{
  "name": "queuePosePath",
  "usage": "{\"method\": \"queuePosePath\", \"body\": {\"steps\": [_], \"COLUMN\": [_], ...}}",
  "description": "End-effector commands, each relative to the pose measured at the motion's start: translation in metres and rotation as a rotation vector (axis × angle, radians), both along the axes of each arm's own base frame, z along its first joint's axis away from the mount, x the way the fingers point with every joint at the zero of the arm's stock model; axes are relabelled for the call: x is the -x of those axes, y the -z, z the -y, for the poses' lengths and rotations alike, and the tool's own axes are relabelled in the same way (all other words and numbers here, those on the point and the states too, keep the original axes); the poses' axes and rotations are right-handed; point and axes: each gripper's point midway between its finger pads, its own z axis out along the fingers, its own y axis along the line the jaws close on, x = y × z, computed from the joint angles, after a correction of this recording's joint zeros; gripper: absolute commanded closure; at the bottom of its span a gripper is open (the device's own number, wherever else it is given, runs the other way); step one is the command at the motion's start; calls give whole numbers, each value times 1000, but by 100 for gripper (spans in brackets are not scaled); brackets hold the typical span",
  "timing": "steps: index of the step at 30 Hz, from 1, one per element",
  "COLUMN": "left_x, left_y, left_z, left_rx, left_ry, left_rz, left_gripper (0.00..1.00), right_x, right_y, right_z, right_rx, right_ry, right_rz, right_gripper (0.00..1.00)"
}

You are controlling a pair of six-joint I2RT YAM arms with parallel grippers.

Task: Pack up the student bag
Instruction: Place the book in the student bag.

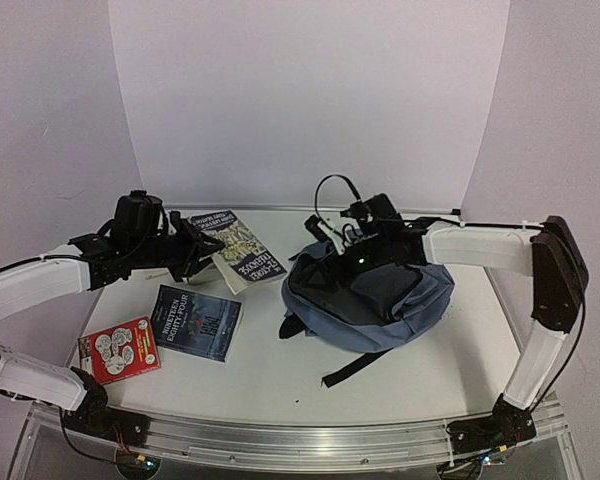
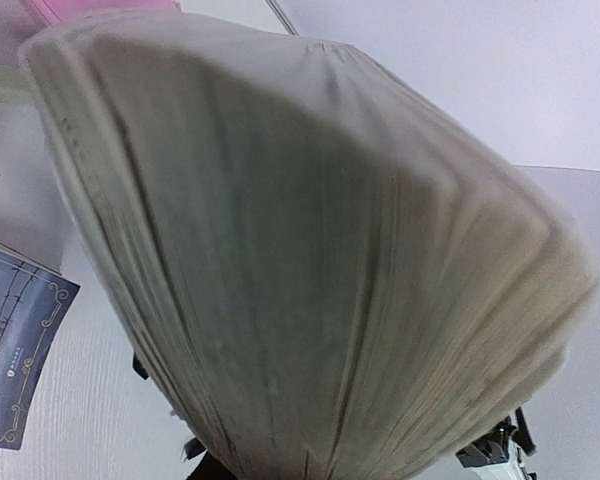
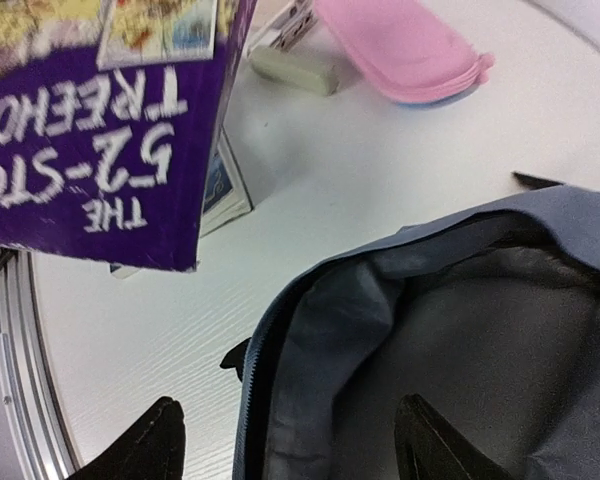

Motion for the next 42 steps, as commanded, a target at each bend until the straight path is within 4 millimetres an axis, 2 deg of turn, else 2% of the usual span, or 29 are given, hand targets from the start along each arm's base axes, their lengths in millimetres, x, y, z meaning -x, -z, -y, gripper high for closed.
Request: {"method": "queuePosePath", "body": {"steps": [1,4,9,11,13,18,22,26,33,35,37,39,41,42], "left_x": [-7,-9,-11,-13,-14,-12,-11,-10,-7,-6,-5,-4,-2,-1], "left_y": [-40,-35,-35,-35,-39,-51,-62,-63,-56,-55,-53,-51,-48,-47], "left_z": [12,20,44,50,58,78,86,88,90,91,93,96,101,105], "left_rx": [78,82,120,128,132,130,136,141,148,146,143,139,147,155], "left_ry": [48,81,192,217,251,321,338,337,338,344,354,370,394,409], "left_rz": [113,106,110,110,122,164,190,189,170,164,156,147,139,134], "left_gripper": [100,100,100,100,100,100,100,100,100,100,100,100,100,100], "right_x": [-25,-34,-18,-20,-34,-65,-72,-74,-87,-90,-92,-94,-97,-97], "right_y": [-33,-25,-47,-43,-30,17,50,86,122,130,126,109,81,67], "right_z": [45,61,48,51,64,89,102,111,123,127,126,119,112,106], "right_rx": [58,94,-69,-48,38,255,368,459,569,603,594,546,484,443], "right_ry": [170,209,97,115,173,262,280,283,317,327,336,351,368,366], "right_rz": [140,136,-2,-3,47,127,130,106,114,118,122,118,122,117], "right_gripper": [30,30,19,17,19,35,42,45,53,62,78,92,100,100]}}
